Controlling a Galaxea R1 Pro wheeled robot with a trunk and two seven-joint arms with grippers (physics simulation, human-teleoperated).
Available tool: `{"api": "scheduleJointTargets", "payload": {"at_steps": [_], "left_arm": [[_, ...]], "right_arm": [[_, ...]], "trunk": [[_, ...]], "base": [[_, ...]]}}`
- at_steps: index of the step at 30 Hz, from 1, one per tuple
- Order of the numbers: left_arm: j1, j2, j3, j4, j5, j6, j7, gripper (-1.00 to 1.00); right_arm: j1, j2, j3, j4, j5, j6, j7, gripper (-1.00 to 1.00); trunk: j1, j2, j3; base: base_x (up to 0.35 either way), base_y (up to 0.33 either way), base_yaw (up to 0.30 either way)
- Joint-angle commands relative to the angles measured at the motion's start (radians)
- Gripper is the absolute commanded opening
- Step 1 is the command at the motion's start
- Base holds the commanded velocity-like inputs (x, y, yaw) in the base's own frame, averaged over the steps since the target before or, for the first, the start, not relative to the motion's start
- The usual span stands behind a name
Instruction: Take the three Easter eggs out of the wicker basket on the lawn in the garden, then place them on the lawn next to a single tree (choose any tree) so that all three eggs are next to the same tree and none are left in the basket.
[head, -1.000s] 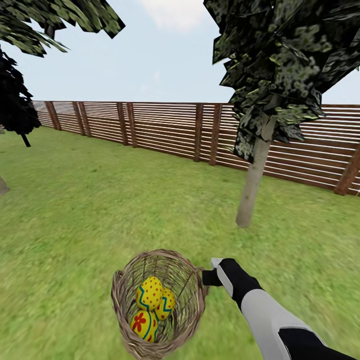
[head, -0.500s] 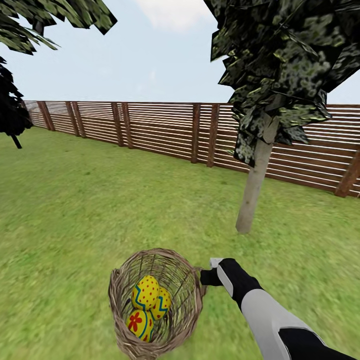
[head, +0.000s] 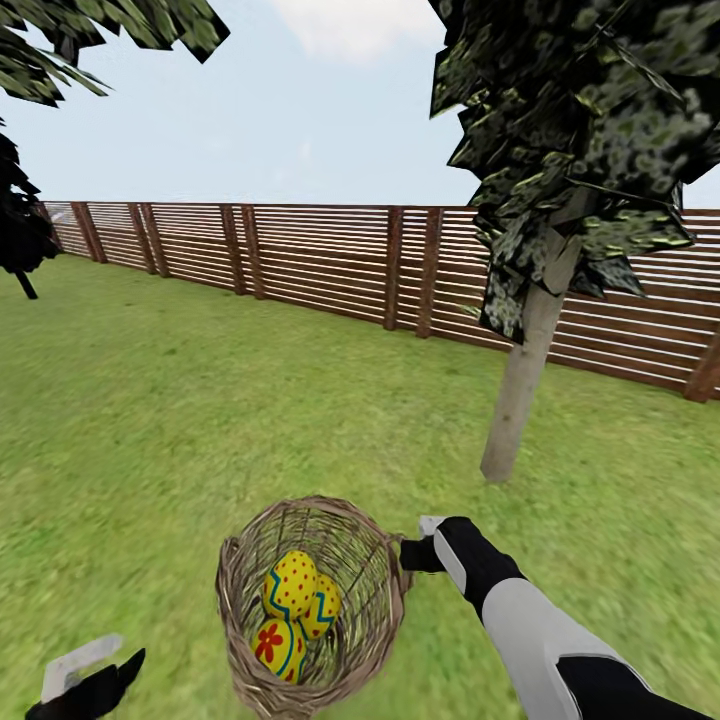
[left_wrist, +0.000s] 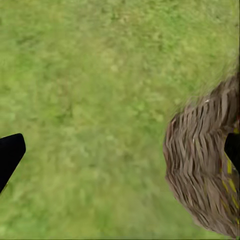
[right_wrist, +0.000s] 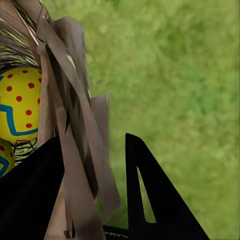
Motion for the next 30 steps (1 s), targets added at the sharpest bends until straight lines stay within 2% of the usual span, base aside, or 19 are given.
{"api": "scheduleJointTargets", "payload": {"at_steps": [1, 4, 11, 12, 14, 17, 30], "left_arm": [[-0.039, 0.004, 0.003, 0.019, 0.006, 0.015, 0.005, 1.0], [-0.071, 0.007, 0.005, 0.05, 0.011, 0.022, 0.011, 1.0], [-0.075, 0.0, 0.006, 0.054, 0.012, 0.02, 0.012, 1.0], [-0.074, 0.0, 0.014, 0.054, 0.013, 0.02, 0.012, 1.0], [-0.074, 0.0, 0.059, 0.053, 0.012, 0.022, 0.008, 1.0], [-0.073, 0.001, 0.08, 0.052, 0.012, 0.023, 0.005, 1.0], [-0.072, 0.0, 0.082, 0.051, 0.012, 0.024, 0.004, 1.0]], "right_arm": [[-0.001, 0.001, -0.009, -0.002, -0.012, 0.005, 0.003, -1.0], [-0.001, 0.001, -0.009, -0.002, -0.011, 0.005, 0.003, -1.0], [-0.001, 0.002, -0.008, -0.001, -0.012, 0.005, 0.003, -1.0], [-0.001, 0.002, -0.008, -0.001, -0.012, 0.005, 0.003, -1.0], [-0.001, 0.002, -0.008, 0.0, -0.012, 0.005, 0.003, -1.0], [-0.001, 0.002, -0.008, 0.001, -0.012, 0.005, 0.003, -1.0], [-0.001, 0.006, -0.01, 0.001, -0.012, 0.004, 0.003, -1.0]], "trunk": [[0.001, -0.001, -0.002], [0.001, -0.001, -0.002], [0.001, -0.001, -0.002], [0.001, -0.001, -0.002], [0.001, -0.001, -0.002], [0.001, -0.001, -0.002], [0.001, -0.001, -0.002]], "base": [[0.337, 0.069, 0.0], [0.337, 0.07, 0.0], [0.337, 0.071, -0.06], [0.337, 0.099, -0.241], [0.336, 0.129, -0.255], [0.334, 0.146, -0.091], [0.334, 0.151, 0.043]]}}
